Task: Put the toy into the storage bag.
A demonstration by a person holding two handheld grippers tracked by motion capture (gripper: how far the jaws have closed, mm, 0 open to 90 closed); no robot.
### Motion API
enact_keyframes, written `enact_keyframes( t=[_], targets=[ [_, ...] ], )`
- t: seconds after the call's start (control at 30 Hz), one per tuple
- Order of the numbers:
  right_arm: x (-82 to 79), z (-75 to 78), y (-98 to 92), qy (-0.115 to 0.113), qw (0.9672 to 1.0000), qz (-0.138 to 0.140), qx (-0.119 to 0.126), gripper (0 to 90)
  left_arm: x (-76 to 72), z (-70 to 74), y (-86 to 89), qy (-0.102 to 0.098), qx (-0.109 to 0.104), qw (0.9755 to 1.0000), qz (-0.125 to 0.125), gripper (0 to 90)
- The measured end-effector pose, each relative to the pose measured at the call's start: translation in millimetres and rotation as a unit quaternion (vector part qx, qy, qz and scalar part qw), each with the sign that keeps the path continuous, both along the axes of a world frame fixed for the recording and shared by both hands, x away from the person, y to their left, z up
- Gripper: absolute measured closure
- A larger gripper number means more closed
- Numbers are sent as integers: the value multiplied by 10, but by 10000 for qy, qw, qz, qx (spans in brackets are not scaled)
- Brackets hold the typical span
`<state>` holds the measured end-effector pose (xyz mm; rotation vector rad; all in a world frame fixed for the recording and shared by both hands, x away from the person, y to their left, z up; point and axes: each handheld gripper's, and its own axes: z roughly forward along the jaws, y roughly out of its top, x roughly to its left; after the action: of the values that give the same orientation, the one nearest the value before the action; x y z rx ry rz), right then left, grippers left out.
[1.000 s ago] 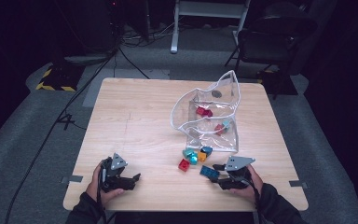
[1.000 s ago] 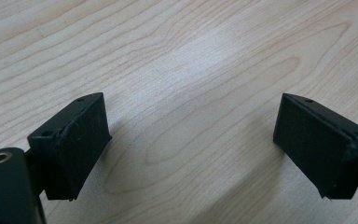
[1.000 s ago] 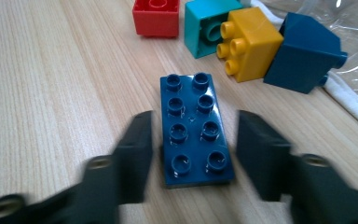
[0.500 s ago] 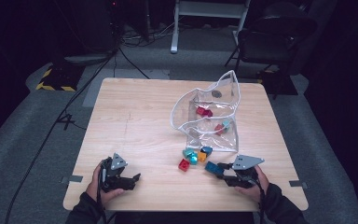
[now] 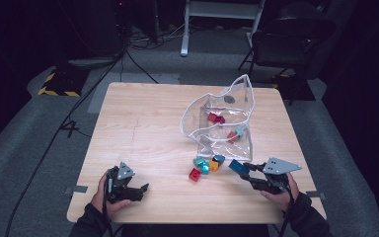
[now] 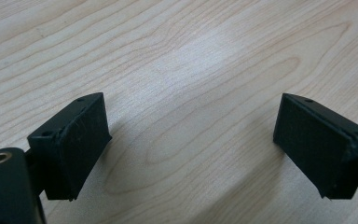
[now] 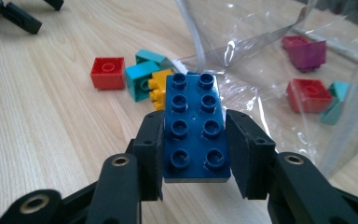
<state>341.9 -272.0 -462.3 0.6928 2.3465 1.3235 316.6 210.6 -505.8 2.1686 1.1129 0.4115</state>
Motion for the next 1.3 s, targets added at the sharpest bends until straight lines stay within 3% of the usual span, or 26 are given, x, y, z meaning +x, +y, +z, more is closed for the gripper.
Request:
enact_keyframes(
  t=[0.67,1.3],
  targets=[
    [-20,263,-170,-385,9986,-276,219,597,0,0,0,-2,1,10000,-1,107],
    [31,665,-208,-781,9952,-424,401,598,0,0,0,-2,3,10000,2,107]
  ],
)
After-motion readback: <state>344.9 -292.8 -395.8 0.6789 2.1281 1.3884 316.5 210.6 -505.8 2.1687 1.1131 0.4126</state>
